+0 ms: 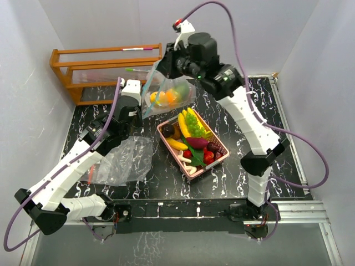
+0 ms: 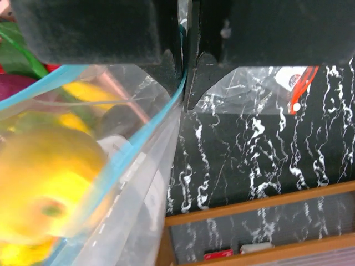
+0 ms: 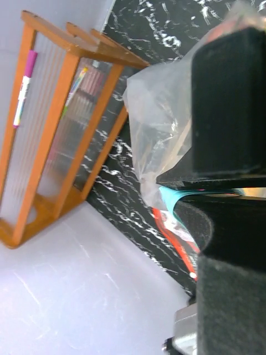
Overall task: Place the food in the zip-top bag and seal the zipper
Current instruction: Adjust the zipper food storage bag at the center of the board.
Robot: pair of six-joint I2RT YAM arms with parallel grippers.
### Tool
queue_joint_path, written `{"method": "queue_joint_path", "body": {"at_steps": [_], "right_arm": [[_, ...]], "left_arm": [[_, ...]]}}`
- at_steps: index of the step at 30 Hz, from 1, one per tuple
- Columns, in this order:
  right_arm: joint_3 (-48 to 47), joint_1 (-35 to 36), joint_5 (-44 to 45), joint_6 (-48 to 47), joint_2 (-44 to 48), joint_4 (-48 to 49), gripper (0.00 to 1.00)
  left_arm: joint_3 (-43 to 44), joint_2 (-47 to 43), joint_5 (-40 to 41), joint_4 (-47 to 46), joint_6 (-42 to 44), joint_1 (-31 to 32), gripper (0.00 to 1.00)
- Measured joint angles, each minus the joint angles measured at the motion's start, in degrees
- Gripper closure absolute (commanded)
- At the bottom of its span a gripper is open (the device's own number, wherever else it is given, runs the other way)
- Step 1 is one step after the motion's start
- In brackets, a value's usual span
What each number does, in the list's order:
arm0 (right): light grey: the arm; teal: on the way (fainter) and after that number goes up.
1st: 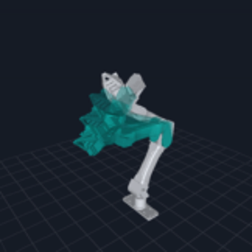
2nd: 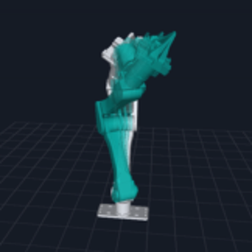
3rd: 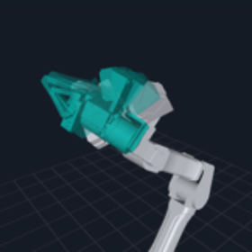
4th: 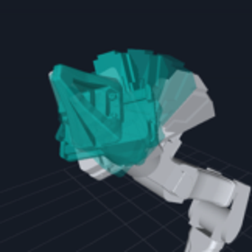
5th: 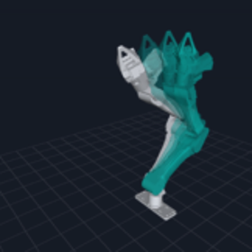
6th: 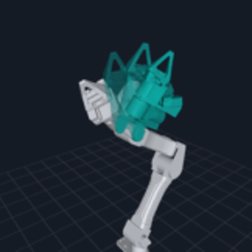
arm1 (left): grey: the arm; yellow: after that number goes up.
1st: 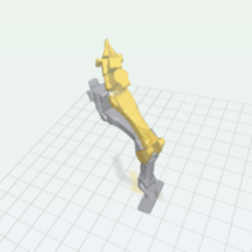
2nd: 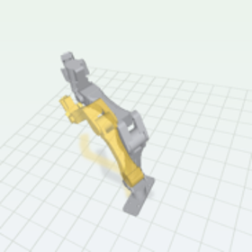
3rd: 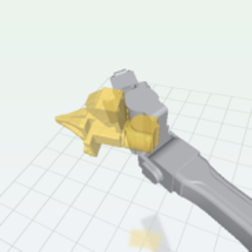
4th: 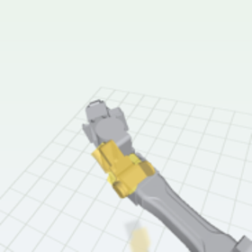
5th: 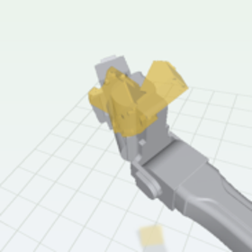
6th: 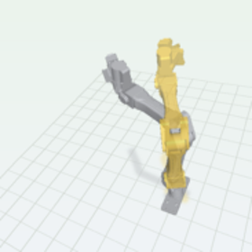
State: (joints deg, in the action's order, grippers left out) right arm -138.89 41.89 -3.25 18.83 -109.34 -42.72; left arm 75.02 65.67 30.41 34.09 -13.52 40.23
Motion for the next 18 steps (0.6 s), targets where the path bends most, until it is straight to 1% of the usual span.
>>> {"method": "queue_joint_path", "body": {"at_steps": [1, 2, 3, 8, 10, 12, 15, 18], "right_arm": [[-2.7, -1.2, -2.0, -0.4, -0.6, -1.8, 0.92], [-2.7, -2.9, -4.3, -0.5, -0.2, -3.1, 0.92], [-0.8, -4.2, -6.4, -0.5, 0.7, -3.7, 0.92], [19.4, -8.0, -12.3, -0.1, 5.3, -1.8, 0.92], [26.8, -8.0, -14.3, 0.6, 5.8, 0.0, 0.92], [31.5, -7.4, -16.2, 0.9, 5.9, 0.9, 0.92], [34.0, -6.1, -18.8, 0.8, 6.9, 2.4, 0.92], [37.0, -4.9, -21.4, 0.8, 11.3, 6.8, 0.92]], "left_arm": [[0.1, 0.0, -0.1, -0.7, 0.1, 0.0, 1.0], [1.1, 0.1, -0.1, -0.8, 0.2, 0.1, 1.0], [2.1, 0.1, 0.2, -0.2, 0.5, 0.2, 1.0], [3.3, -1.3, 2.7, 0.7, 1.8, -0.1, 1.0], [3.4, -0.9, 2.2, 0.6, 2.0, -0.2, 1.0], [3.8, 0.7, 1.9, 0.4, 2.0, -0.2, 1.0], [4.0, 3.3, 2.1, -1.1, 2.5, -0.3, 1.0], [3.6, 2.9, 3.2, -4.2, 3.9, -0.3, 1.0]]}}
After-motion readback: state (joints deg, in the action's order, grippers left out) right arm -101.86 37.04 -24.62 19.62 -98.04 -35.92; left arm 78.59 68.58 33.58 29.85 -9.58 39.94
